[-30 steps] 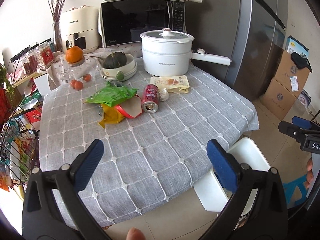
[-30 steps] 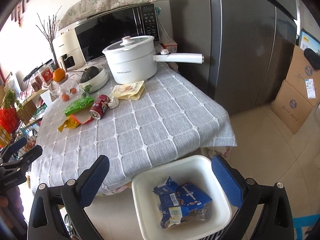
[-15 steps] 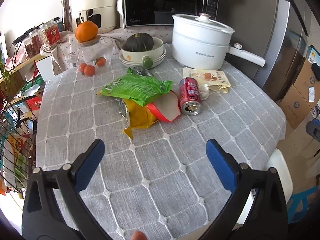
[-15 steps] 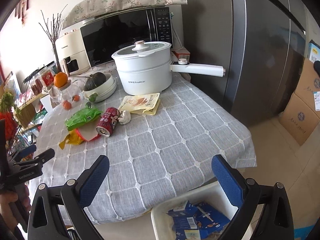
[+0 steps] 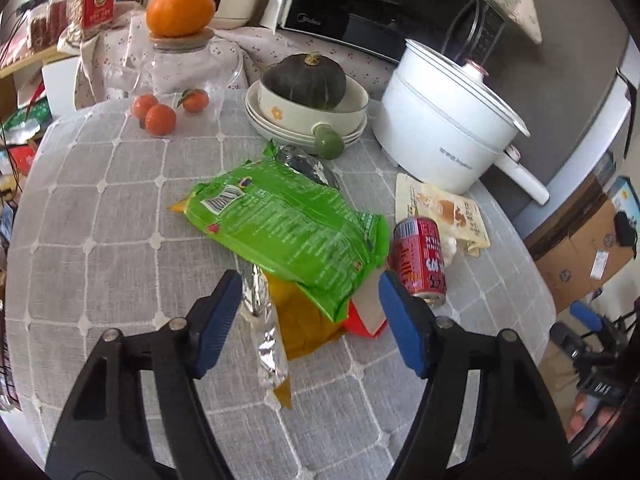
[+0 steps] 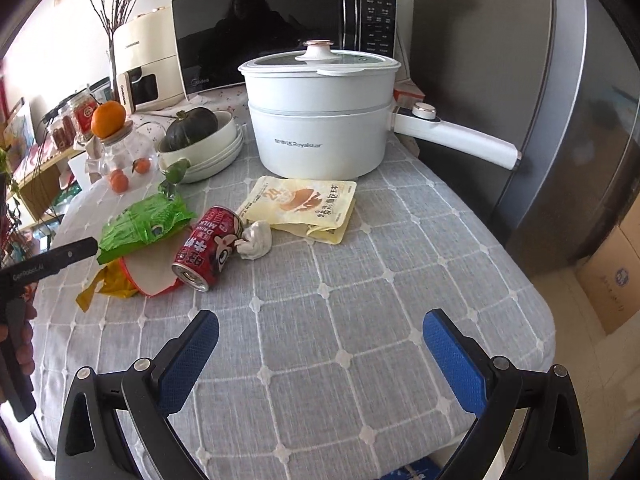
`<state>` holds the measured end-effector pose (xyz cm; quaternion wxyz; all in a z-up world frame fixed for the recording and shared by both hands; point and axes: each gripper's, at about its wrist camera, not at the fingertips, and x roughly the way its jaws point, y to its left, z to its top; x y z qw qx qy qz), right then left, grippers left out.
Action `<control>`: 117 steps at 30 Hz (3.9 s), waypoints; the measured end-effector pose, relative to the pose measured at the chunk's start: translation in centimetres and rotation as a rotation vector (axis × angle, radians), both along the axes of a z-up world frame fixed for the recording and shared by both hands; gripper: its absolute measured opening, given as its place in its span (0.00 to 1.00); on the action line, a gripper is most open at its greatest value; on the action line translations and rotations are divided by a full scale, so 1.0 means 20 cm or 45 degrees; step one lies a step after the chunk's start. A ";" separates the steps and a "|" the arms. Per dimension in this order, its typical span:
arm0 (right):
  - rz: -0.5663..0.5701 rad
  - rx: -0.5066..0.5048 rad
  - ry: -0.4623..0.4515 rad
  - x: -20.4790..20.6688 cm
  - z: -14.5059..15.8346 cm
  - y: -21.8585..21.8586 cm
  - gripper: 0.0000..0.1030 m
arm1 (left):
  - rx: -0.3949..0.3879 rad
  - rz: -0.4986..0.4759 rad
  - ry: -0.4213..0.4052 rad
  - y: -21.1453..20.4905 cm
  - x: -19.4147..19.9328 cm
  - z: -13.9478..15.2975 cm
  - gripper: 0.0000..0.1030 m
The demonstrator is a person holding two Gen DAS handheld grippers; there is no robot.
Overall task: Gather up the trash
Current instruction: 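Grasp the green snack bag with the left gripper while the right grasps the red milk can, then carry both items over the bin and open the right gripper to drop the can, then open the left gripper to drop the green snack bag into the bin, then reach the left gripper to the yellow foil bag and grasp it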
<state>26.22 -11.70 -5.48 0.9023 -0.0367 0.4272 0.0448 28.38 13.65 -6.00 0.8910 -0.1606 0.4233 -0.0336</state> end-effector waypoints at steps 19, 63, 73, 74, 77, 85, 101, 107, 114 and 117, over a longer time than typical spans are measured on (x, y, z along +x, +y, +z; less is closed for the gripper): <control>0.099 0.274 0.203 0.41 -0.32 0.45 0.83 | -0.375 0.166 0.039 0.30 0.23 -0.18 0.04; -0.151 0.249 0.254 -0.72 0.18 -0.55 0.52 | -0.071 -0.474 -0.281 -0.68 -0.97 0.42 0.01; -0.263 0.206 0.410 -0.89 0.00 -0.87 0.52 | -0.094 -0.643 -0.214 -0.98 -1.03 0.33 0.01; -0.269 0.206 0.429 -0.90 -0.03 -0.88 0.52 | -0.092 -0.654 -0.209 -1.01 -1.03 0.32 0.01; -0.290 0.226 0.454 -0.92 -0.07 -0.93 0.53 | -0.080 -0.692 -0.190 -1.09 -1.02 0.29 0.01; -0.312 0.243 0.369 -0.99 0.01 -1.02 0.61 | -0.033 -0.756 -0.121 -1.29 -1.01 0.17 0.01; -0.357 0.240 0.337 -1.00 0.04 -1.13 0.71 | 0.212 -0.699 -0.043 -1.43 -0.97 0.04 0.68; -0.352 0.234 0.308 -0.99 0.06 -1.12 0.73 | 0.250 -0.620 -0.056 -1.34 -0.96 0.08 0.78; -0.334 0.227 0.300 -0.97 0.08 -1.07 0.74 | 0.266 -0.560 -0.049 -1.24 -0.95 0.10 0.82; -0.326 0.229 0.290 -0.96 0.09 -1.04 0.74 | 0.274 -0.532 -0.058 -1.19 -0.95 0.12 0.85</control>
